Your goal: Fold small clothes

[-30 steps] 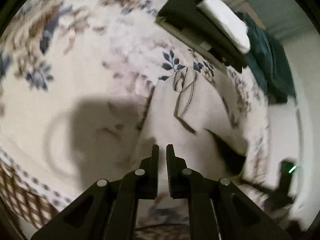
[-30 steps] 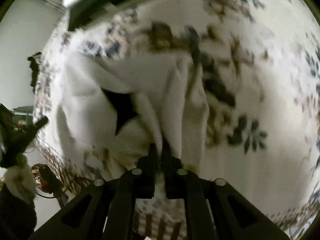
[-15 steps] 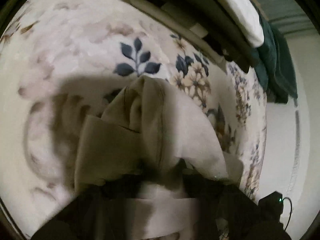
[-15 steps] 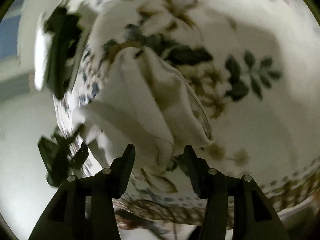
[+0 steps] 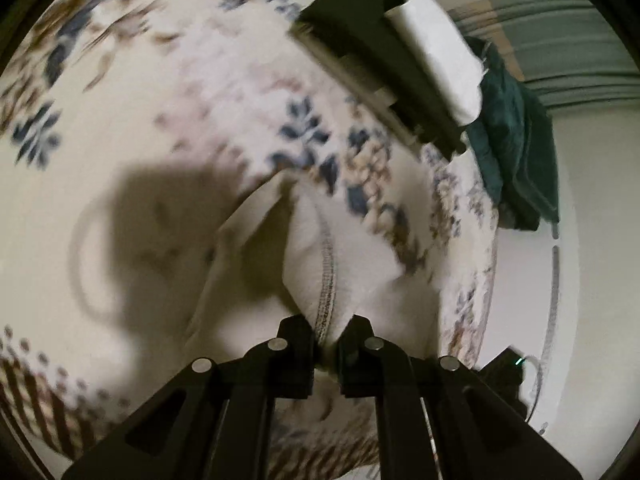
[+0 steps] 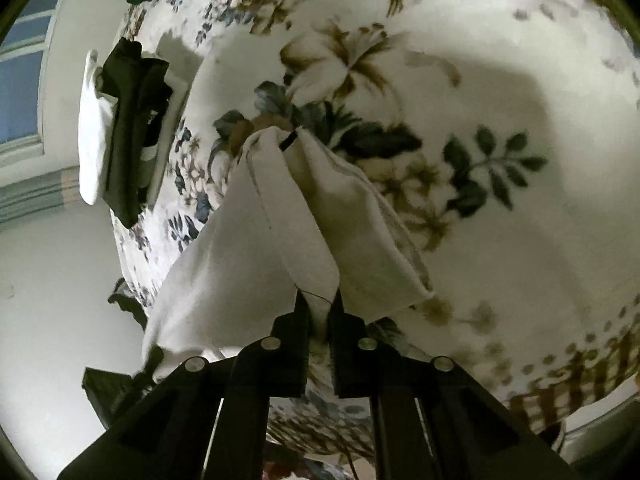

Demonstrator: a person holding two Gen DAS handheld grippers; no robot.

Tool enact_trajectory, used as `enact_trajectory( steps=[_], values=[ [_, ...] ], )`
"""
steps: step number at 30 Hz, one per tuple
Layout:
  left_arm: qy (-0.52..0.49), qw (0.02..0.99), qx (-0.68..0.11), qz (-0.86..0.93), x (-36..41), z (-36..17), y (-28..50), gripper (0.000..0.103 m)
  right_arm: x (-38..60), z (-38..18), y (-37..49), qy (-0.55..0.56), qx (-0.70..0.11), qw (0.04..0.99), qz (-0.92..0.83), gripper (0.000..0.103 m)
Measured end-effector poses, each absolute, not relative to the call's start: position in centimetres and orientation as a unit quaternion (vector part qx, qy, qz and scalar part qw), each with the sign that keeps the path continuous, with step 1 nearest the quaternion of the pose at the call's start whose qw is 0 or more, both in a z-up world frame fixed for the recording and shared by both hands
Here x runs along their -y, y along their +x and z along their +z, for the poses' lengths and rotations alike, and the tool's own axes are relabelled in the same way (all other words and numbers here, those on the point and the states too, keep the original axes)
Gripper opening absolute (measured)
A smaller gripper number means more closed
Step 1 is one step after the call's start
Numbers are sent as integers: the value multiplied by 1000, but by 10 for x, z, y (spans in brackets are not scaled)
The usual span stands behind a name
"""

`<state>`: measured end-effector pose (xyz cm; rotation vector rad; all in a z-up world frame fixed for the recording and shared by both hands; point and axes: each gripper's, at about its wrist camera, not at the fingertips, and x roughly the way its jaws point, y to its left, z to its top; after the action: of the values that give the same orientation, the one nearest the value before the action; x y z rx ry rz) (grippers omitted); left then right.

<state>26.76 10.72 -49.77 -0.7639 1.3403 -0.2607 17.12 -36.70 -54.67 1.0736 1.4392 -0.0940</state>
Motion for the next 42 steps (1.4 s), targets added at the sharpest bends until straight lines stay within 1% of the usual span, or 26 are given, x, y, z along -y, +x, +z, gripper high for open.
enact_trajectory(
  steps=[5, 7, 8, 9, 10, 11, 12, 13, 14, 15, 16, 17, 18, 20, 24, 25, 26, 27, 28, 31, 35, 38, 39, 40, 41, 42],
  values=[
    [-330, 689, -636, -108, -105, -530, 240, 6, 372, -551, 171, 409, -664, 624, -52, 8],
    [-311, 683, -650, -116, -101, -542, 236, 10, 370, -556, 173, 378, -683, 622, -55, 8],
    [-304, 679, -657, -120, -100, -545, 234, 11, 366, -561, 176, 349, -706, 615, -48, 8],
    [-303, 672, -663, -127, -100, -546, 233, 15, 365, -564, 177, 340, -716, 608, -41, 8],
    [-296, 672, -667, -126, -100, -543, 233, 24, 365, -565, 177, 337, -722, 603, -37, 14],
    [-285, 677, -667, -126, -100, -539, 233, 26, 367, -563, 179, 327, -727, 603, -36, 17],
    [-274, 682, -665, -131, -102, -532, 234, 31, 368, -561, 180, 323, -726, 607, -34, 25],
    [-269, 686, -662, -135, -103, -527, 236, 35, 371, -557, 182, 318, -722, 613, -33, 36],
    [-264, 693, -656, -140, -105, -520, 240, 37, 375, -549, 185, 313, -713, 627, -35, 40],
    [-258, 701, -649, -143, -109, -514, 246, 43, 378, -543, 189, 315, -701, 638, -33, 45],
    [-254, 708, -644, -141, -112, -510, 249, 48, 381, -539, 192, 319, -690, 649, -31, 47],
    [-252, 716, -636, -138, -115, -507, 257, 49, 384, -535, 198, 327, -679, 657, -28, 48],
    [-254, 722, -629, -137, -117, -506, 267, 50, 386, -534, 206, 337, -670, 661, -22, 50],
    [-266, 724, -621, -140, -117, -511, 288, 50, 387, -536, 225, 353, -651, 672, -14, 50],
    [-281, 707, -635, -139, -101, -545, 335, 49, 383, -556, 259, 373, -642, 670, -6, 50],
    [-290, 704, -633, -142, -98, -553, 343, 49, 384, -561, 266, 377, -644, 666, -4, 48],
    [-292, 703, -634, -138, -96, -559, 348, 47, 383, -565, 272, 384, -639, 667, -5, 40],
    [-282, 708, -632, -138, -92, -564, 354, 24, 381, -568, 276, 390, -634, 668, -13, 16],
    [-268, 713, -633, -139, -87, -564, 356, 14, 382, -569, 280, 389, -629, 672, -22, 10],
    [-279, 720, -620, -136, -92, -565, 356, 10, 384, -571, 284, 392, -618, 680, -45, 8],
    [-322, 710, -613, -128, -111, -580, 356, 9, 391, -588, 287, 407, -620, 667, -65, 7],
    [-341, 700, -613, -137, -114, -579, 354, 10, 388, -594, 295, 407, -637, 653, -51, 9],
    [-349, 694, -613, -145, -114, -576, 353, 14, 390, -593, 296, 414, -638, 647, -47, 18],
    [-353, 689, -616, -147, -115, -572, 352, 15, 394, -587, 295, 419, -637, 645, -46, 30],
    [-354, 687, -618, -145, -116, -568, 351, 18, 396, -582, 294, 422, -631, 650, -44, 33],
    [-354, 691, -614, -146, -118, -562, 347, 18, 398, -574, 290, 423, -625, 655, -39, 37]
  ],
)
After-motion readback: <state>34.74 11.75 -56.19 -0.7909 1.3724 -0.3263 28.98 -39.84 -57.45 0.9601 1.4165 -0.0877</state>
